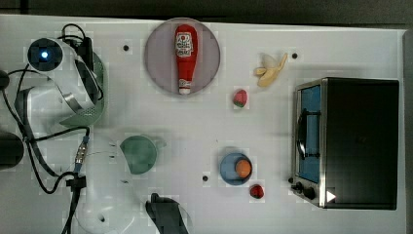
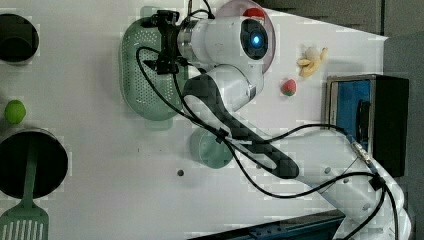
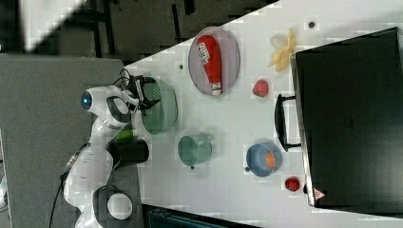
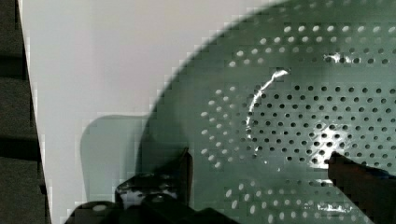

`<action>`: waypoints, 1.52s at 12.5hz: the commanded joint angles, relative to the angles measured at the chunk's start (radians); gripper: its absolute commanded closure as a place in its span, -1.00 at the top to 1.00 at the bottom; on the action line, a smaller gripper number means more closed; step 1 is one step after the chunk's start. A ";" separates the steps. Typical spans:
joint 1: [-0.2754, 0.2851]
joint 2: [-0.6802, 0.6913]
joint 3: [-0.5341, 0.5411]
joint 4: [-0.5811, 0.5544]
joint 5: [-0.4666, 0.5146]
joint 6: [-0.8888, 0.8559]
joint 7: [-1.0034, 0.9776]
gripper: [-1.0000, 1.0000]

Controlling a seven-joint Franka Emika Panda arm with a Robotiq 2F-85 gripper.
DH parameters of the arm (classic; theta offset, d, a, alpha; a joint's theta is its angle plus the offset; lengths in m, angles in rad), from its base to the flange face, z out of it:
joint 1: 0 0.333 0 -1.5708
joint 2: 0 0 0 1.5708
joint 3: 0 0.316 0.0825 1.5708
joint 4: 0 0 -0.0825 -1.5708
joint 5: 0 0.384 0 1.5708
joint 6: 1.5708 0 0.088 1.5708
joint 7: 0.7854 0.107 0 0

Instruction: Drag strainer forwards.

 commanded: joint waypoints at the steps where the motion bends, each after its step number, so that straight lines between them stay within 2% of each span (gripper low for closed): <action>1: -0.003 -0.041 -0.014 0.037 0.002 -0.030 0.030 1.00; 5: -0.020 -0.193 -0.017 0.037 0.002 -0.249 -0.102 1.00; 8: -0.062 -0.315 -0.039 0.037 0.003 -0.425 -0.142 1.00; 10: -0.106 -0.383 -0.054 0.036 0.003 -0.530 -0.219 1.00; 15: -0.246 -0.515 -0.097 0.015 0.003 -0.763 -0.605 1.00; 19: -0.339 -0.668 -0.129 -0.147 0.003 -0.777 -0.841 1.00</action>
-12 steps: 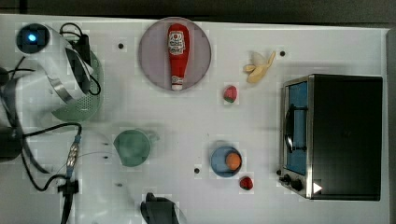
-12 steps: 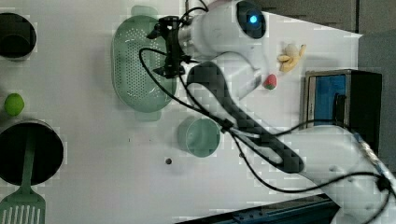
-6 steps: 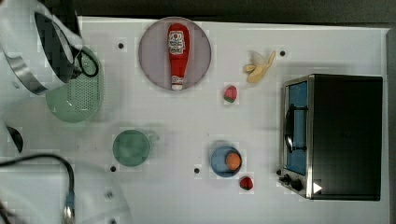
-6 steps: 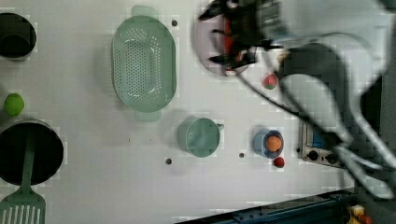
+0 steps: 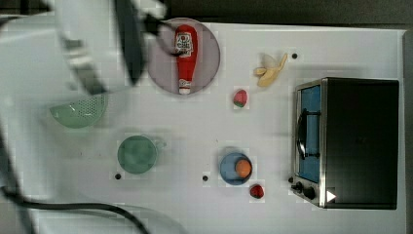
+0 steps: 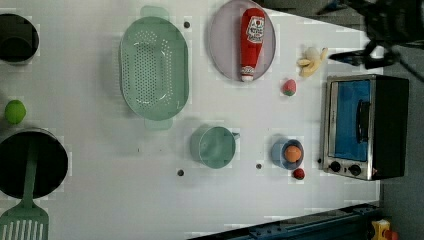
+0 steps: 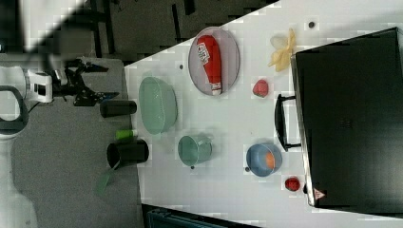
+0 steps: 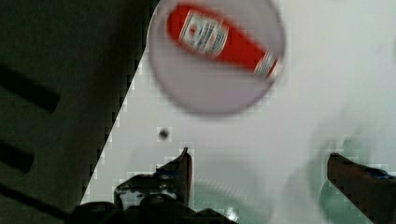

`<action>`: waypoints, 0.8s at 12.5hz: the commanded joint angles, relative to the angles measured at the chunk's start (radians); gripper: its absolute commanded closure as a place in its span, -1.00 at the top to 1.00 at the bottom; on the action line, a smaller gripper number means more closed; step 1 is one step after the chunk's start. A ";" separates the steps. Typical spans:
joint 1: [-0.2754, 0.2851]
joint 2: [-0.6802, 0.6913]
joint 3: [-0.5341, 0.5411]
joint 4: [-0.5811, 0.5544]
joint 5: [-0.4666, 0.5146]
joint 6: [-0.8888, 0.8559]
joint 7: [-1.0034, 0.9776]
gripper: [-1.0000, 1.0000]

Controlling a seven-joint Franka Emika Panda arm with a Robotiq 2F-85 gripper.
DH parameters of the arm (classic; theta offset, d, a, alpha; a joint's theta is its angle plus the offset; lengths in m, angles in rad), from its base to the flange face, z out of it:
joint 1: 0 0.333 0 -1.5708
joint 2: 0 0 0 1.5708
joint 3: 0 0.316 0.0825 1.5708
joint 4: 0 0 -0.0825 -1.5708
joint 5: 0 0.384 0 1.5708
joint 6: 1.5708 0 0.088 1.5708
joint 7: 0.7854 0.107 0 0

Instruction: Drag strainer forwards.

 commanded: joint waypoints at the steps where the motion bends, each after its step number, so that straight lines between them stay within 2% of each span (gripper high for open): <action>1: -0.101 -0.071 -0.047 -0.139 -0.005 -0.021 -0.257 1.00; 5: -0.141 -0.192 -0.066 -0.247 -0.004 -0.023 -0.483 1.00; 10: -0.146 -0.322 -0.089 -0.398 -0.004 -0.016 -0.487 1.00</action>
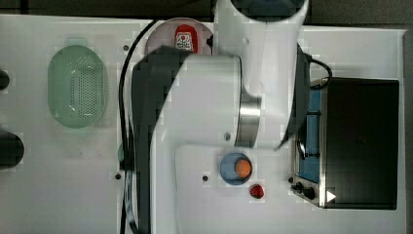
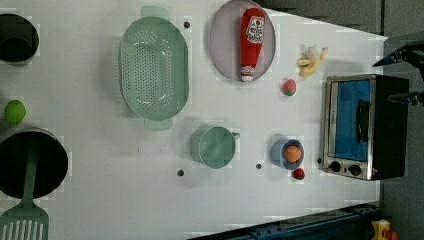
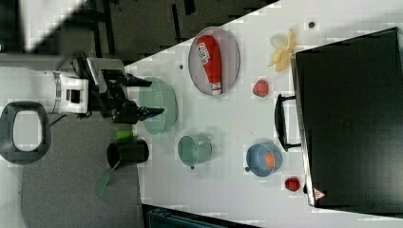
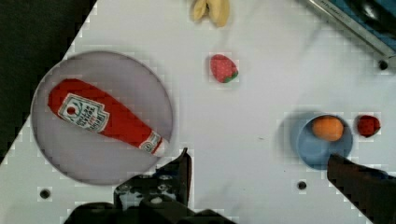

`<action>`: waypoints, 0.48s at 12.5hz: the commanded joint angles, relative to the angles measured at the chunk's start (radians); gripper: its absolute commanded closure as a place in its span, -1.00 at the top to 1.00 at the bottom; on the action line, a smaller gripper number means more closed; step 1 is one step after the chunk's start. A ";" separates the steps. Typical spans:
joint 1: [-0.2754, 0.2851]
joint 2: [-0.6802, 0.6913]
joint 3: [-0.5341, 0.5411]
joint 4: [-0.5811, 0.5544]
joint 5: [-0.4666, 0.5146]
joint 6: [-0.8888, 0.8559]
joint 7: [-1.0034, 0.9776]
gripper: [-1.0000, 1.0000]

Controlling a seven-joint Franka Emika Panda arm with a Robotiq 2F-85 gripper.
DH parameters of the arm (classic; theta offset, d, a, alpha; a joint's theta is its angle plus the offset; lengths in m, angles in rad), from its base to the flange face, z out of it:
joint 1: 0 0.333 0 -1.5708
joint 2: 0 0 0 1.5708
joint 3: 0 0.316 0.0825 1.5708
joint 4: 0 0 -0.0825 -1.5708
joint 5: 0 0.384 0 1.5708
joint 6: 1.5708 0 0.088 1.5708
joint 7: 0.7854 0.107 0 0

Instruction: Drag strainer forwards.

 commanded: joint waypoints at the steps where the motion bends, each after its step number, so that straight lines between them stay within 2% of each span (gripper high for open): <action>1: 0.028 -0.088 0.020 -0.076 0.003 0.003 -0.073 1.00; 6: 0.028 -0.102 0.019 -0.084 0.003 0.000 -0.073 1.00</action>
